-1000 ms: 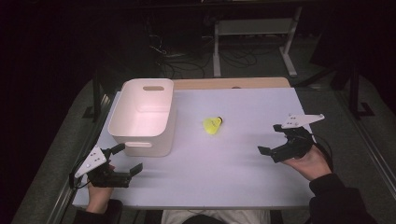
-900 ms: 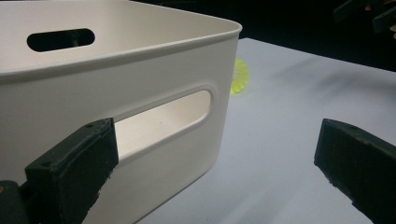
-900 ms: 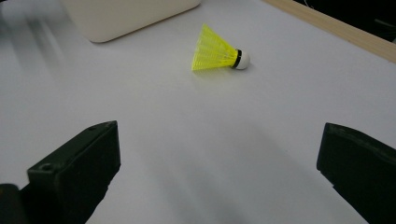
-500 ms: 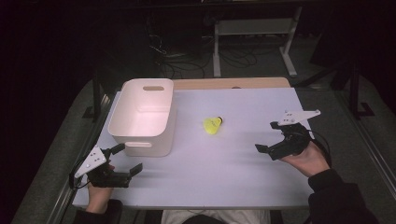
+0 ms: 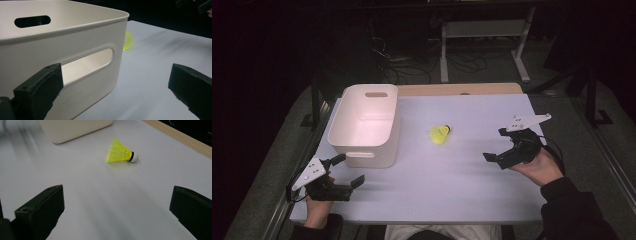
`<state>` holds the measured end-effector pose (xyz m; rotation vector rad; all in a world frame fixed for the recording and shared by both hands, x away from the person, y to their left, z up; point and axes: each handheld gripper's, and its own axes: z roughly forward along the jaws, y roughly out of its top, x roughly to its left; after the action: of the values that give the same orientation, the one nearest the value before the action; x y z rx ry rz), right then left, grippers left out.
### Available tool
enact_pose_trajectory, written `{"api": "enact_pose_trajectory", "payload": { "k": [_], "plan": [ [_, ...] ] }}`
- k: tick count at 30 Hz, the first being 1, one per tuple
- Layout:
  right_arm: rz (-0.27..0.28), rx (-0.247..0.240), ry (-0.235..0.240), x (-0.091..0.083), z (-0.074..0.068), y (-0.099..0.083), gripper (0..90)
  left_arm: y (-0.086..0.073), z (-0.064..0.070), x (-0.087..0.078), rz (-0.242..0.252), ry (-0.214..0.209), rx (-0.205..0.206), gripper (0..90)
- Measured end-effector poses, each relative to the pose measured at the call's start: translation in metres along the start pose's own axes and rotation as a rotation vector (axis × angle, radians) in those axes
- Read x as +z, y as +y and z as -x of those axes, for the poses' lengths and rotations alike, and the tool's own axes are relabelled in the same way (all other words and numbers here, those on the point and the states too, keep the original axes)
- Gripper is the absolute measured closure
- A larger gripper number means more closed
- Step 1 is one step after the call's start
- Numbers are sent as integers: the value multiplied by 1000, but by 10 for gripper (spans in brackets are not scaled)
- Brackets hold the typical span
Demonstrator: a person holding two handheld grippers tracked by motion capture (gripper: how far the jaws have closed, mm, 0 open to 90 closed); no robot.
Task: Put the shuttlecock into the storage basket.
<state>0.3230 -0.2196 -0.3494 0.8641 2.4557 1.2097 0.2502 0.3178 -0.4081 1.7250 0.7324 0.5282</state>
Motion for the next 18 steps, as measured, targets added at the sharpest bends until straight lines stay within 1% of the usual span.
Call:
{"api": "enact_pose_trajectory", "payload": {
  "k": [18],
  "plan": [
    [-28,-19,22,8,3,14,0,0,0,0,-1,0,0,0]
  ]
}}
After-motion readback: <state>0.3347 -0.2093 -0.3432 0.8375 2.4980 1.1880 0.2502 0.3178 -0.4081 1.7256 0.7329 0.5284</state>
